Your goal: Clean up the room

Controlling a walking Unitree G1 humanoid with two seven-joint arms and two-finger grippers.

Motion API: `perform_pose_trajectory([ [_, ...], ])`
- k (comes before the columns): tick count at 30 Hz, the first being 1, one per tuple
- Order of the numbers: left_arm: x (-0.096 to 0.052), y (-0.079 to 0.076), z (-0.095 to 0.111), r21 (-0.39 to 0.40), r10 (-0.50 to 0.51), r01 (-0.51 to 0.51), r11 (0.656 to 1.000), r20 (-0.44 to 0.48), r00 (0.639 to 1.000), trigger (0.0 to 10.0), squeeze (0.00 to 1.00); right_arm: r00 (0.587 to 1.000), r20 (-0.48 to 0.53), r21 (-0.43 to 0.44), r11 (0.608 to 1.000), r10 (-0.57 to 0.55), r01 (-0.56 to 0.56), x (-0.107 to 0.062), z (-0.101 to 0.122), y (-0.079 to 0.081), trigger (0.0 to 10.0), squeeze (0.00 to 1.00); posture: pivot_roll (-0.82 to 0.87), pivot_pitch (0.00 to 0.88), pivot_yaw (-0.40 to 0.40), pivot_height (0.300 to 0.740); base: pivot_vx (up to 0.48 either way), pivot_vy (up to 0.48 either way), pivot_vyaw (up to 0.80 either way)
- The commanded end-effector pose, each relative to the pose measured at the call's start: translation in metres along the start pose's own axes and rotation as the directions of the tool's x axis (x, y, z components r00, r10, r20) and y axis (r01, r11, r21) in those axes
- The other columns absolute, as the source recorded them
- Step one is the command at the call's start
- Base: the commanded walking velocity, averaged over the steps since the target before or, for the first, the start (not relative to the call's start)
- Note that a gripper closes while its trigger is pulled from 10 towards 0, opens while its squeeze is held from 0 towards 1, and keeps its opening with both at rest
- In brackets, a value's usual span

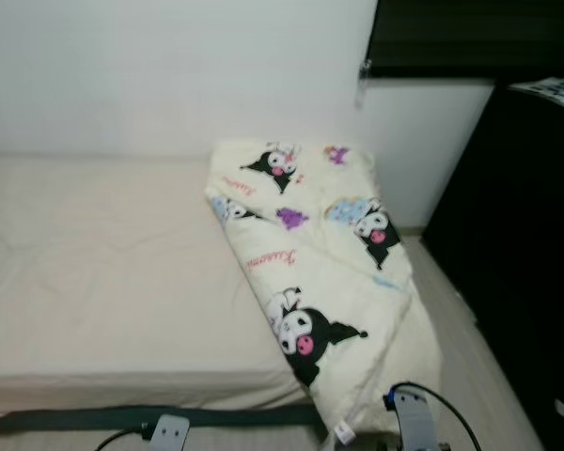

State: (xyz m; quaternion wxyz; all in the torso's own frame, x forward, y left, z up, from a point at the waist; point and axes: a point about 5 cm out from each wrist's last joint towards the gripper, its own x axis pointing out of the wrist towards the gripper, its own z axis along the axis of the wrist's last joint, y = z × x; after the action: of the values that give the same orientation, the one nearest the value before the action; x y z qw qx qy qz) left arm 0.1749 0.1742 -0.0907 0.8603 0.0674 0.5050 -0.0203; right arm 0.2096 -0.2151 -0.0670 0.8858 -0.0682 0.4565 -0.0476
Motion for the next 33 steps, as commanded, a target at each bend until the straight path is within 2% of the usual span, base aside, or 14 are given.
perform_pose_trajectory([
  [1,-0.0009,0.0018,-0.0094,-0.006,0.004,-0.004,1.0,-0.033,0.999,10.0,0.0,1.0,0.0,-0.009,1.0,0.013,-0.013,0.0,-0.0004,0.0054,10.0,0.0,-0.08,0.077,-0.031,0.74,0.0,0.0,0.0],
  [3,-0.0009,0.0025,-0.0094,-0.004,0.006,-0.006,1.0,-0.035,0.999,10.0,0.0,1.0,0.0,-0.01,1.0,0.013,-0.013,0.0,-0.0003,0.0054,10.0,0.0,-0.08,0.078,-0.032,0.74,0.0,0.0,0.0],
  [8,-0.0012,0.0054,-0.011,-0.001,0.024,-0.024,1.0,-0.041,0.999,10.0,0.0,1.0,-0.003,-0.014,1.0,0.012,-0.012,-0.0001,-0.0013,0.0048,10.0,0.0,-0.08,0.078,-0.033,0.74,0.0,-0.48,0.0],
  [15,-0.0013,0.0054,-0.0109,-0.032,0.035,-0.036,0.999,-0.03,0.999,10.0,0.0,1.0,-0.004,-0.016,1.0,0.012,-0.012,-0.0001,-0.0013,0.0047,10.0,0.0,-0.08,0.079,-0.033,0.74,0.0,0.0,0.0],
  [22,-0.0012,0.0037,-0.01,-0.016,0.024,-0.024,1.0,-0.024,0.999,10.0,0.0,1.0,-0.004,-0.012,1.0,0.014,-0.014,-0.0001,-0.0016,0.0052,10.0,0.0,-0.08,0.081,-0.032,0.74,0.0,0.0,0.0],
  [33,-0.0007,0.0031,-0.0058,-0.016,0.023,-0.023,1.0,-0.012,1.0,10.0,0.0,1.0,-0.005,-0.015,1.0,0.016,-0.016,-0.0001,-0.002,0.0054,10.0,0.0,-0.08,0.079,-0.035,0.74,0.323,0.0,0.0],
])
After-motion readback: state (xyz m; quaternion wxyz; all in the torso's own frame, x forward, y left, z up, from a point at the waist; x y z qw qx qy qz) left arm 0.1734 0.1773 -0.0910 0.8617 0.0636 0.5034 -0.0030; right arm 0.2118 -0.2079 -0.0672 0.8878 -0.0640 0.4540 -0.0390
